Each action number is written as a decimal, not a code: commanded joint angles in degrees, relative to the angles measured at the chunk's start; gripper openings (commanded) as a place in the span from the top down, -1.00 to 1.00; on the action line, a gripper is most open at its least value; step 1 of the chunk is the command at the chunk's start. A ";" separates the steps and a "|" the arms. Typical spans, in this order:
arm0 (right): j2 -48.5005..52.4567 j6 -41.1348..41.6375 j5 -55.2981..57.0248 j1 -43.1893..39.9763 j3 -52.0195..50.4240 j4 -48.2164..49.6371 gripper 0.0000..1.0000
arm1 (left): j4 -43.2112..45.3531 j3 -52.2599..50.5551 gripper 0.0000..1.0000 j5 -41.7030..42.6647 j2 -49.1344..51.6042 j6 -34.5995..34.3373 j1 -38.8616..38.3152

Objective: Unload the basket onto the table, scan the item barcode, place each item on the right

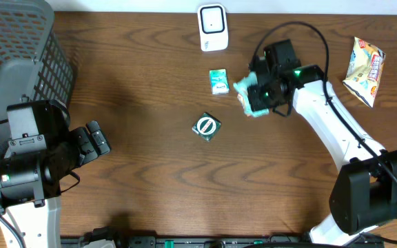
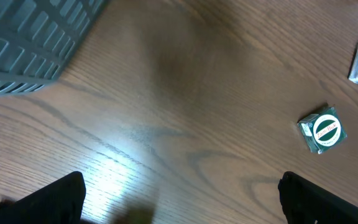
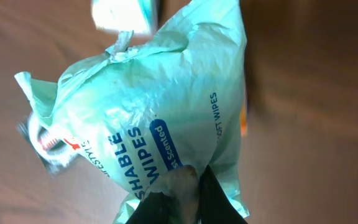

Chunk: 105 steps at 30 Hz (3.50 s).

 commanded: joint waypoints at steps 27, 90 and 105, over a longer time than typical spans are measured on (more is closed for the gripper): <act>38.12 -5.18 11.69 6.08 50.73 20.15 0.98 | -0.02 -0.15 -0.95 -0.94 0.00 -0.55 0.31; 29.27 -1.22 7.28 -27.23 44.87 -20.15 -0.28 | -0.02 -0.15 -0.95 -0.94 0.00 -0.55 0.31; 20.09 2.16 0.15 -15.17 44.87 -29.88 -0.29 | -0.02 -0.15 -0.95 -0.94 0.00 -0.55 0.31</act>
